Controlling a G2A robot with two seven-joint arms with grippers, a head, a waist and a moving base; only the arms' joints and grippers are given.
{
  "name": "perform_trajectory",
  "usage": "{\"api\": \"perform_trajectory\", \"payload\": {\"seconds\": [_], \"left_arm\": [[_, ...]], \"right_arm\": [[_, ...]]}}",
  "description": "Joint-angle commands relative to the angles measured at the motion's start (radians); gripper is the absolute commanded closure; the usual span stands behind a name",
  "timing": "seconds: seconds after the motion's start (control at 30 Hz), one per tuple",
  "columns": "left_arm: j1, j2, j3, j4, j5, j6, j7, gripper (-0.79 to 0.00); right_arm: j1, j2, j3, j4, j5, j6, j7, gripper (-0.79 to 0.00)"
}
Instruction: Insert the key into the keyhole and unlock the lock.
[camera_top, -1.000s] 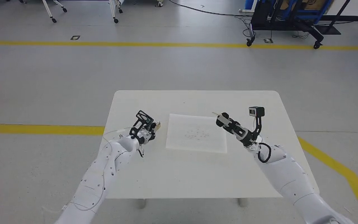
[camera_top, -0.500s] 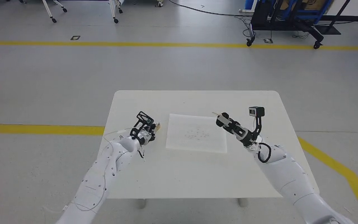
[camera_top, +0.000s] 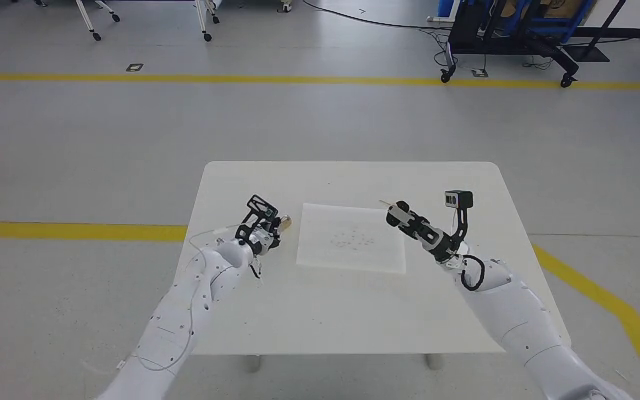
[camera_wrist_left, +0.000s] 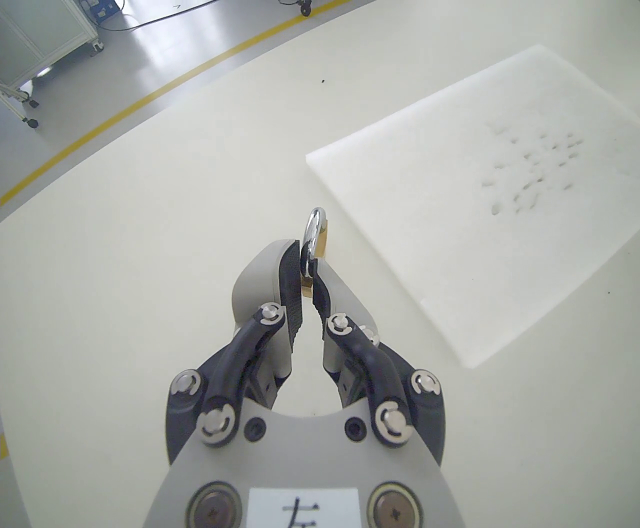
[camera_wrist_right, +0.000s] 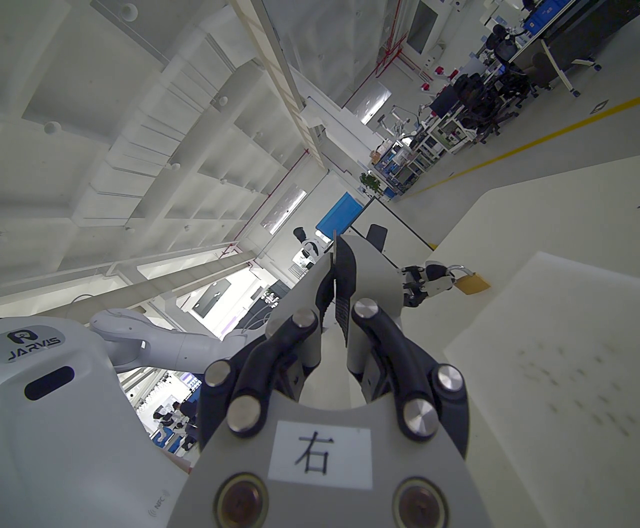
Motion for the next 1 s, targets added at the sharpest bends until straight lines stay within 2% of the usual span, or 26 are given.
{"api": "perform_trajectory", "payload": {"seconds": [0.0,0.3,0.63,0.83,0.97], "left_arm": [[-0.005,-0.002,0.003,0.007,-0.001,0.000,0.002,0.000],[-0.014,-0.005,0.002,0.041,-0.006,-0.003,-0.008,0.000],[-0.009,-0.004,-0.011,0.040,-0.017,-0.013,-0.009,-0.274],[-0.015,-0.006,-0.013,0.039,-0.028,-0.025,-0.002,-0.342],[-0.029,-0.012,-0.001,0.047,-0.035,-0.033,0.006,-0.342]], "right_arm": [[0.000,0.000,0.000,0.000,0.000,0.000,0.000,0.000],[0.000,0.000,0.000,0.000,0.000,0.000,0.000,0.000],[0.000,0.000,0.000,0.000,0.000,0.000,0.000,0.000],[0.000,0.000,0.000,0.000,0.000,0.000,0.000,0.000],[0.000,0.000,0.000,0.000,0.000,0.000,0.000,0.000]]}}
